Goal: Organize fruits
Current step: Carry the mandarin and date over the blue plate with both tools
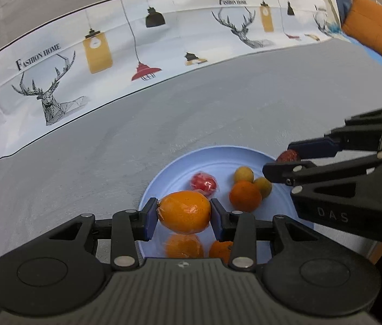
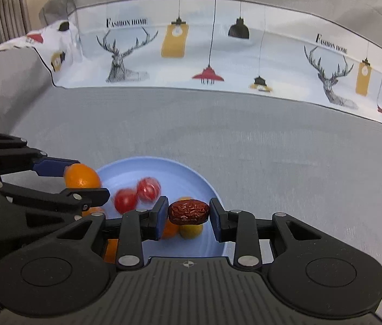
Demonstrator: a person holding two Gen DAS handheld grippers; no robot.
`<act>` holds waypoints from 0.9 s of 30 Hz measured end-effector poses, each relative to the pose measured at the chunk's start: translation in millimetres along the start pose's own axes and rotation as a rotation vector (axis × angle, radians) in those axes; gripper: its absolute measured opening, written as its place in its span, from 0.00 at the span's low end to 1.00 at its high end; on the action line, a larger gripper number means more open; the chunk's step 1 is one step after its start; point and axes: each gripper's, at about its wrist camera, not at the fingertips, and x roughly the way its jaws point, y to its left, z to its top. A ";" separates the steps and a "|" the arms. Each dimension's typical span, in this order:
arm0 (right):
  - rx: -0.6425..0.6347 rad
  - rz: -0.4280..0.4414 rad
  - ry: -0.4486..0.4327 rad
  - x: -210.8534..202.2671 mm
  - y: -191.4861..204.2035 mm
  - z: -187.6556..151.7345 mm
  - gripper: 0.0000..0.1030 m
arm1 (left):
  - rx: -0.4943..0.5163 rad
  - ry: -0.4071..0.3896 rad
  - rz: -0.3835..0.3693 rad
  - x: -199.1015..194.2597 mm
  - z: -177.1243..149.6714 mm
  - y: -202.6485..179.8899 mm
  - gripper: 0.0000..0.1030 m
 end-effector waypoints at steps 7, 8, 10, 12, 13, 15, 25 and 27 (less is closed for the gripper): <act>-0.009 0.001 0.017 2.5 0.9 -1.5 0.34 | 0.036 0.005 0.017 3.8 -0.2 -4.3 0.43; -0.010 0.002 0.018 2.7 1.3 -1.6 0.34 | 0.041 0.006 0.018 4.3 -0.5 -4.8 0.43; -0.012 0.003 0.021 3.6 2.4 -1.3 0.34 | 0.046 0.008 0.020 4.9 -0.3 -5.6 0.43; -0.015 0.004 0.024 4.7 3.9 -1.0 0.34 | 0.049 0.009 0.019 5.5 -0.4 -5.9 0.43; -0.017 0.005 0.024 4.9 4.3 -1.1 0.34 | 0.050 0.009 0.019 5.7 -0.2 -6.1 0.43; -0.020 0.005 0.025 5.3 4.8 -1.5 0.34 | 0.052 0.010 0.019 5.9 -0.6 -6.6 0.43; -0.025 0.001 0.032 6.7 5.1 -2.5 0.34 | 0.058 0.010 0.021 6.4 -1.0 -9.7 0.43; -0.025 0.001 0.035 7.2 5.3 -2.8 0.34 | 0.058 0.011 0.020 6.5 -1.3 -10.1 0.43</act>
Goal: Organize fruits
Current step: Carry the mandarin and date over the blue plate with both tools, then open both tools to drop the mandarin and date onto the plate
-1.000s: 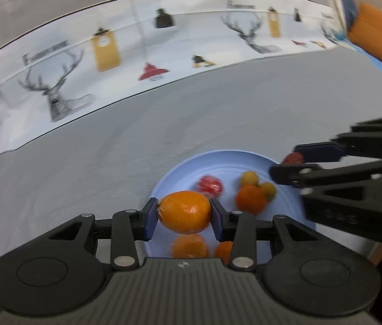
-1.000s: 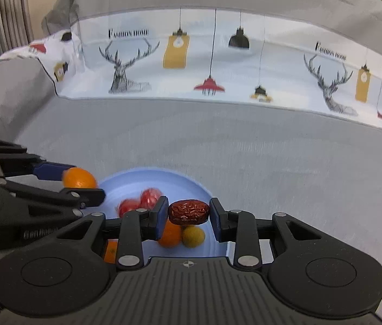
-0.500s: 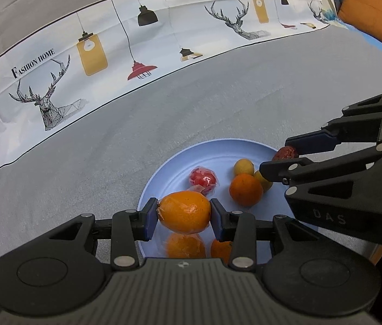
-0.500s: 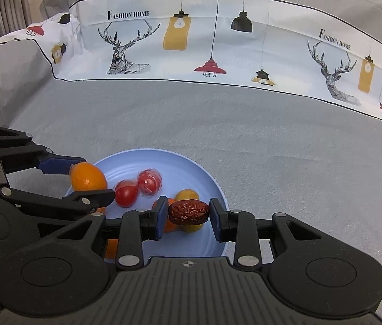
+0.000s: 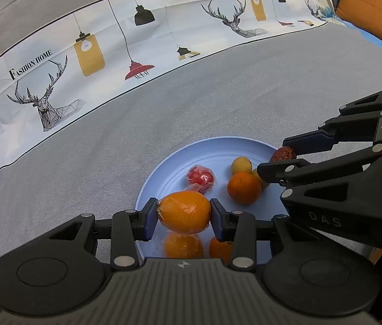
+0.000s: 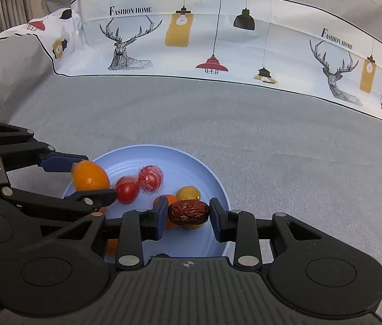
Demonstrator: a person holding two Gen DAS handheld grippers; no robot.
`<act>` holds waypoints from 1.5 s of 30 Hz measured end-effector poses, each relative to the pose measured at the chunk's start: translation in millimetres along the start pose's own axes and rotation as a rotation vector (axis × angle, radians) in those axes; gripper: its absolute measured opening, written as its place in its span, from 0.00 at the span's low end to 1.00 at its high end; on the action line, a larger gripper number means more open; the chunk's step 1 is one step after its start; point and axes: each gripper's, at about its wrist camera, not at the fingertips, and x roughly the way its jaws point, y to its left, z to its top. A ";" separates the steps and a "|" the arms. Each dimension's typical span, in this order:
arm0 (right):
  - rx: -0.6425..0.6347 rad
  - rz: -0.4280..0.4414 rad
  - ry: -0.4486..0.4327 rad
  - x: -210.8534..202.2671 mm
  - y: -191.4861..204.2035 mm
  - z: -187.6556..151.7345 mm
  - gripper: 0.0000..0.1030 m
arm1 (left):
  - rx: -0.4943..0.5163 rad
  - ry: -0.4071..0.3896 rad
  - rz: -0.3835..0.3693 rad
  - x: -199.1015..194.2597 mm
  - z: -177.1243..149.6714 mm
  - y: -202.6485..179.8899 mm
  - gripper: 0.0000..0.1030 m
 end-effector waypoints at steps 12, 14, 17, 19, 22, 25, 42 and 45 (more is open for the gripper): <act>0.001 -0.005 0.012 3.3 -0.6 0.1 0.34 | 0.000 0.000 0.002 1.1 -0.1 -1.4 0.43; 0.002 -0.005 0.013 3.8 -0.2 0.0 0.34 | 0.000 0.000 0.001 1.1 -0.1 -1.4 0.43; 0.004 -0.005 0.014 4.5 -0.9 -0.3 0.34 | 0.001 -0.002 0.003 1.2 -0.7 -1.9 0.43; 0.005 -0.006 0.015 5.0 -1.3 0.0 0.34 | 0.001 -0.007 0.005 1.1 -1.5 -2.3 0.43; 0.006 -0.011 0.014 5.0 -1.3 -0.4 0.34 | -0.005 -0.011 0.003 0.7 -2.0 -1.3 0.43; 0.007 -0.013 0.016 5.3 -1.4 -0.4 0.34 | -0.002 -0.012 0.001 0.1 -2.4 -1.1 0.43; 0.057 -0.073 0.005 -5.8 -11.7 -3.5 0.79 | -0.026 -0.149 0.062 -37.2 -4.6 8.5 0.68; 0.042 -0.108 -0.020 -16.4 -11.9 -4.4 0.93 | -0.031 -0.174 0.050 -51.0 -8.8 8.5 0.71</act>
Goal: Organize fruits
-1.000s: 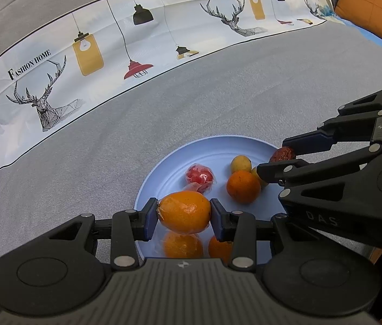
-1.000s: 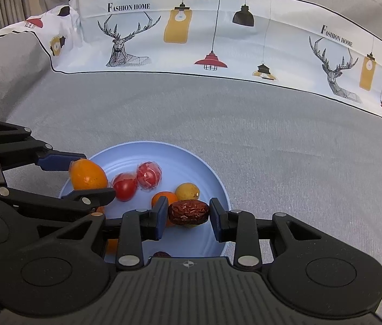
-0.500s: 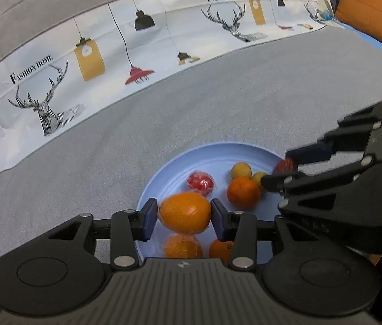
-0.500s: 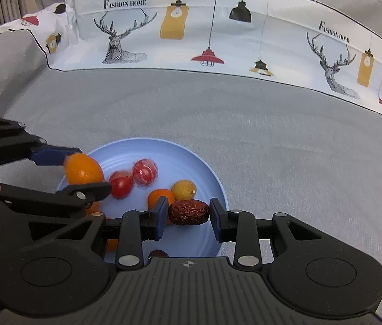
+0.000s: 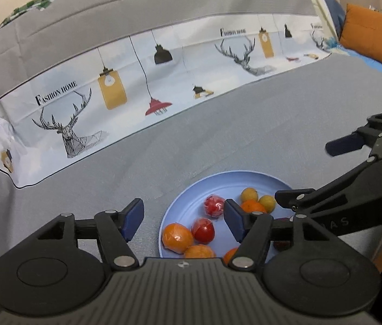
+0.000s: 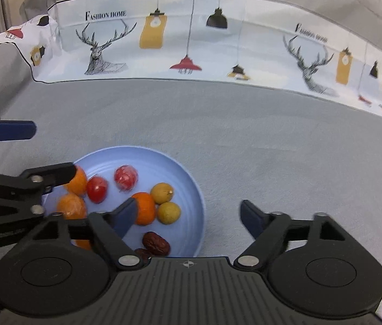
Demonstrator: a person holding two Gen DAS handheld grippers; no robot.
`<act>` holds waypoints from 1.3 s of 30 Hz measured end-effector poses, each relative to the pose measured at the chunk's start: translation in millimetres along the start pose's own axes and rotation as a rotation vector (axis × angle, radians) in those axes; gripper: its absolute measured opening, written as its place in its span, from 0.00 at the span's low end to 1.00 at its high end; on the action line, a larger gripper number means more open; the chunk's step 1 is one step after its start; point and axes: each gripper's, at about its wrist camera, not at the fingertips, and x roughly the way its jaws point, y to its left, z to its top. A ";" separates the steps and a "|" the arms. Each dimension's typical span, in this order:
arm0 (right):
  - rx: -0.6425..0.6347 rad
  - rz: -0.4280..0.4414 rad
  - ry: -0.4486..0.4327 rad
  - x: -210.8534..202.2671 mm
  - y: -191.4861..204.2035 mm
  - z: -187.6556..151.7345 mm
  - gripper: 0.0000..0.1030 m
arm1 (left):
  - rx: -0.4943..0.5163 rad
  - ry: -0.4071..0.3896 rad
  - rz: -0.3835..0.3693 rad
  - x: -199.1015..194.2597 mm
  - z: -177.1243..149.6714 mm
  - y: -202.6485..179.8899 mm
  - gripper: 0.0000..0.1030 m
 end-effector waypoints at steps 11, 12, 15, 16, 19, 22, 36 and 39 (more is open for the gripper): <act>0.120 -0.008 -0.049 -55.3 -11.6 -16.1 0.99 | -0.051 -0.008 -0.048 -53.0 -21.0 -23.7 0.83; 0.129 -0.016 -0.048 -59.7 -11.1 -18.1 0.99 | -0.068 -0.001 -0.053 -55.2 -22.6 -23.6 0.83; 0.136 -0.006 -0.052 -65.8 -12.2 -21.3 0.99 | -0.136 0.044 -0.090 -53.9 -25.7 -20.0 0.90; 0.133 -0.005 -0.048 -64.8 -12.7 -21.0 0.99 | -0.150 0.059 -0.086 -50.5 -25.7 -18.4 0.90; 0.131 -0.022 -0.023 -56.3 -13.0 -20.4 0.99 | -0.191 0.117 -0.064 -34.7 -27.8 -11.5 0.92; 0.148 -0.026 0.018 -45.1 -14.8 -20.3 0.99 | -0.213 0.195 -0.026 -17.5 -32.4 -6.5 0.99; 0.148 -0.017 0.088 -24.2 -9.9 -20.0 0.99 | -0.320 0.335 0.000 3.8 -42.6 12.2 0.99; 0.145 -0.014 0.093 -23.0 -8.5 -19.8 0.99 | -0.324 0.346 -0.004 5.8 -42.2 10.1 0.99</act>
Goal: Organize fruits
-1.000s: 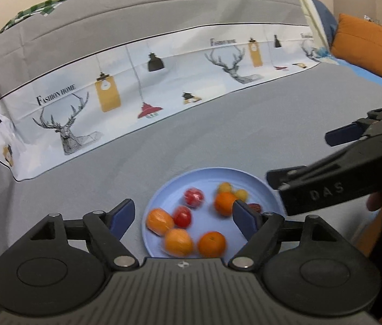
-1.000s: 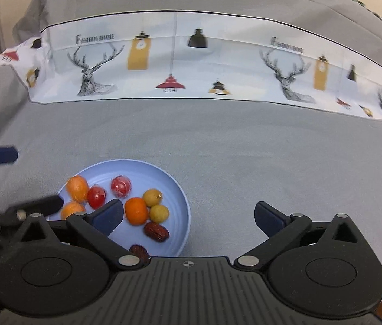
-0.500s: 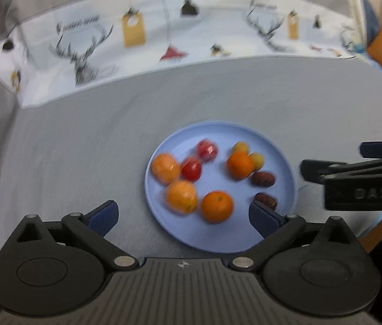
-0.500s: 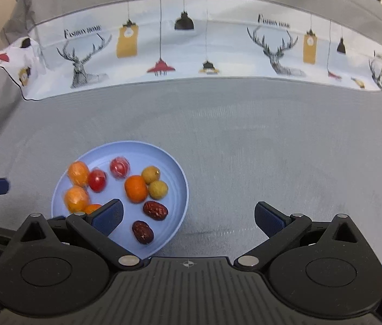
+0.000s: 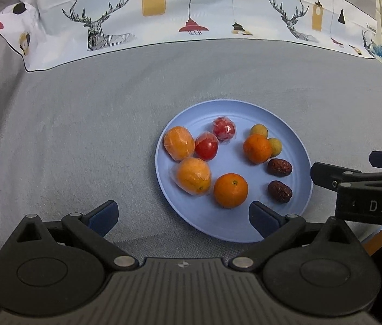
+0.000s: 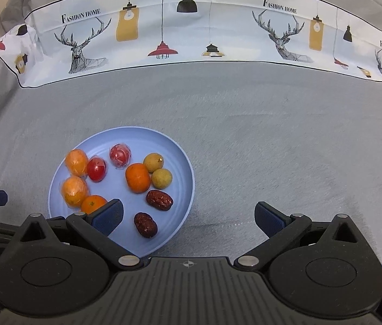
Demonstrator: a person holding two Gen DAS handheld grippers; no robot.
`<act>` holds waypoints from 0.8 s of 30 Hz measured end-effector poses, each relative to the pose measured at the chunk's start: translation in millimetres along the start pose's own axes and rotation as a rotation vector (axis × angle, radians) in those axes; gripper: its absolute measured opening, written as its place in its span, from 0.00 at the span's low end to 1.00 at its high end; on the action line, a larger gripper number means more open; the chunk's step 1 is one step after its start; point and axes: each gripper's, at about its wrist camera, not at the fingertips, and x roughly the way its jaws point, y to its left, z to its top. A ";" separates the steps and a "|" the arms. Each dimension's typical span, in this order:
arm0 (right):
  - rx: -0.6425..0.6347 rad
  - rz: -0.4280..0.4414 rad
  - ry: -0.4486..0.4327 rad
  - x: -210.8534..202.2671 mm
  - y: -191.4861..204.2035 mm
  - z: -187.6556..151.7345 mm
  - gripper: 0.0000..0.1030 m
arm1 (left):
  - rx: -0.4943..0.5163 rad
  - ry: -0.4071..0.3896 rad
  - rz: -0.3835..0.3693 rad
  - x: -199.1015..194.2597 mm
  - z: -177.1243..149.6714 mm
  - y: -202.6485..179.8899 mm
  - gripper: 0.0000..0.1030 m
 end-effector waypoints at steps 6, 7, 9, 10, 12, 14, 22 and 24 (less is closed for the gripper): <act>-0.004 -0.001 0.006 1.6 1.2 -0.4 0.99 | -0.019 0.023 -0.009 3.9 0.1 1.6 0.99; -0.001 0.000 0.006 1.8 1.1 -0.4 0.99 | -0.022 0.024 -0.009 4.1 -0.1 2.0 0.99; 0.002 0.000 0.006 2.3 0.7 -0.7 0.99 | -0.024 0.026 -0.008 4.3 0.1 2.0 0.99; 0.003 0.000 0.007 2.6 0.8 -0.7 0.99 | -0.024 0.028 -0.008 4.5 0.2 2.0 0.99; 0.003 -0.001 0.008 3.2 1.1 -0.7 0.99 | -0.027 0.031 -0.008 5.1 0.6 1.9 0.99; 0.002 -0.001 0.008 3.5 1.2 -0.7 0.99 | -0.028 0.034 -0.008 6.3 1.3 2.2 0.99; 0.006 -0.008 0.004 3.9 1.1 -1.3 0.99 | -0.054 0.047 0.001 10.5 3.0 5.7 1.00; 0.007 -0.006 0.005 4.1 0.9 -1.2 0.99 | -0.055 0.045 0.006 10.5 3.1 5.5 1.00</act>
